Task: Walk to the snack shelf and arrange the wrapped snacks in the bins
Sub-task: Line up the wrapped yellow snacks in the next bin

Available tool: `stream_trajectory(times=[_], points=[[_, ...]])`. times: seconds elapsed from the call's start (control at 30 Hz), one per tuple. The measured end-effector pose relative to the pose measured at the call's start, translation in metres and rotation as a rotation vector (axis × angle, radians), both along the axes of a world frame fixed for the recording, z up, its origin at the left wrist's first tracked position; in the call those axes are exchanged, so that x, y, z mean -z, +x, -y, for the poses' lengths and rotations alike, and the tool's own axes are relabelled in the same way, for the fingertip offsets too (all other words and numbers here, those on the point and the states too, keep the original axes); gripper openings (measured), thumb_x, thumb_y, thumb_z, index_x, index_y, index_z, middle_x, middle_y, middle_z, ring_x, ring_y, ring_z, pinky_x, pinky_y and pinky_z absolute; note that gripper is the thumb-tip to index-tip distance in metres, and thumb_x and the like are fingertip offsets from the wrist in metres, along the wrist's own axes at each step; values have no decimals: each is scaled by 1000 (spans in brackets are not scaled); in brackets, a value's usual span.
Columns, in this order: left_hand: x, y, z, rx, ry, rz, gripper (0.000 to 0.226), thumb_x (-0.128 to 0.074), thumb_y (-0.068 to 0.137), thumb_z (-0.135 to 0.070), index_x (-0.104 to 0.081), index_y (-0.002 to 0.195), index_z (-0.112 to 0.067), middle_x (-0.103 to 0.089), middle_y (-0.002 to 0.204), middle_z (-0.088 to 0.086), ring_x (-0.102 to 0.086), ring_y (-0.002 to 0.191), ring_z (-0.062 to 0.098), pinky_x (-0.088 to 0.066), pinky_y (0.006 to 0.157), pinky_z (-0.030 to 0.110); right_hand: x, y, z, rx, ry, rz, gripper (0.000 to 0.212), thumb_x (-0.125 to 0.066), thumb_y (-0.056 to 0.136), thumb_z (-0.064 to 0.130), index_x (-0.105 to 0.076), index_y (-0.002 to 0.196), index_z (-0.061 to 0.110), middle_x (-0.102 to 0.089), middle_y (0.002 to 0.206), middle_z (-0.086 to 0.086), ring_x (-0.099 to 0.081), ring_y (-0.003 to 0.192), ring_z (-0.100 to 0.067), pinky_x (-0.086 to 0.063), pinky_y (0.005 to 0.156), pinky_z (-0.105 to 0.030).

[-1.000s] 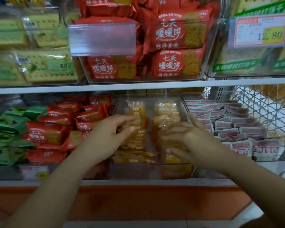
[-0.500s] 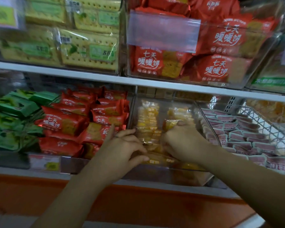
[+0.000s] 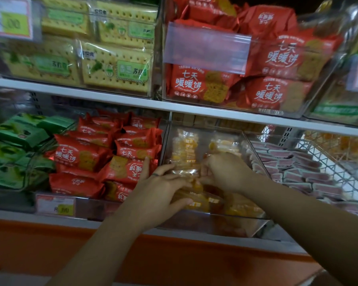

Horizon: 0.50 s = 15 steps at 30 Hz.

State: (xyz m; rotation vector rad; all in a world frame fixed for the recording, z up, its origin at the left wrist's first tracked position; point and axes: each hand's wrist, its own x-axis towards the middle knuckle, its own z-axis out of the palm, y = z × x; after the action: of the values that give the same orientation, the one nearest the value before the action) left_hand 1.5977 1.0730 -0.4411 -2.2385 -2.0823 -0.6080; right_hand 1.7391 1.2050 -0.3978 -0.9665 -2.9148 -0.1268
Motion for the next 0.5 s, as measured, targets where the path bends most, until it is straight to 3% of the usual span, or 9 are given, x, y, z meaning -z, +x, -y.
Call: stream_trajectory(times=[0.13,0.23,0.37,0.5], points=[[0,0,-1,-9,-12,-29,47,-47,86,-60,-48,129,-40,-50,135,-20,-6,141,0,24,109,49,-20,19,11,-27,-166,-141,24,-69,74,52,-65,82,29,-66,79,16,-61,80,0,-45,76,-22],[0,-1,-2,-23,-15,-21,55,-50,86,-59,-39,135,-37,-49,136,-15,-4,142,1,23,110,49,-24,34,23,-123,-195,3,19,-69,78,43,-69,92,31,-67,82,21,-54,77,13,-36,79,-14],[-2,-2,-4,-33,-19,3,66,-53,83,-60,-28,139,-37,-53,128,-22,-2,141,0,26,108,48,-5,34,26,-149,-14,153,20,-57,85,34,-65,104,34,-68,101,18,-56,102,-3,-28,99,-27],[-3,-4,-1,-55,-8,3,73,-55,81,-61,-23,142,-37,-52,132,-18,-1,143,4,26,108,50,-3,22,28,-115,43,5,17,-54,89,35,-67,98,32,-70,94,8,-61,98,-18,-41,93,-31]])
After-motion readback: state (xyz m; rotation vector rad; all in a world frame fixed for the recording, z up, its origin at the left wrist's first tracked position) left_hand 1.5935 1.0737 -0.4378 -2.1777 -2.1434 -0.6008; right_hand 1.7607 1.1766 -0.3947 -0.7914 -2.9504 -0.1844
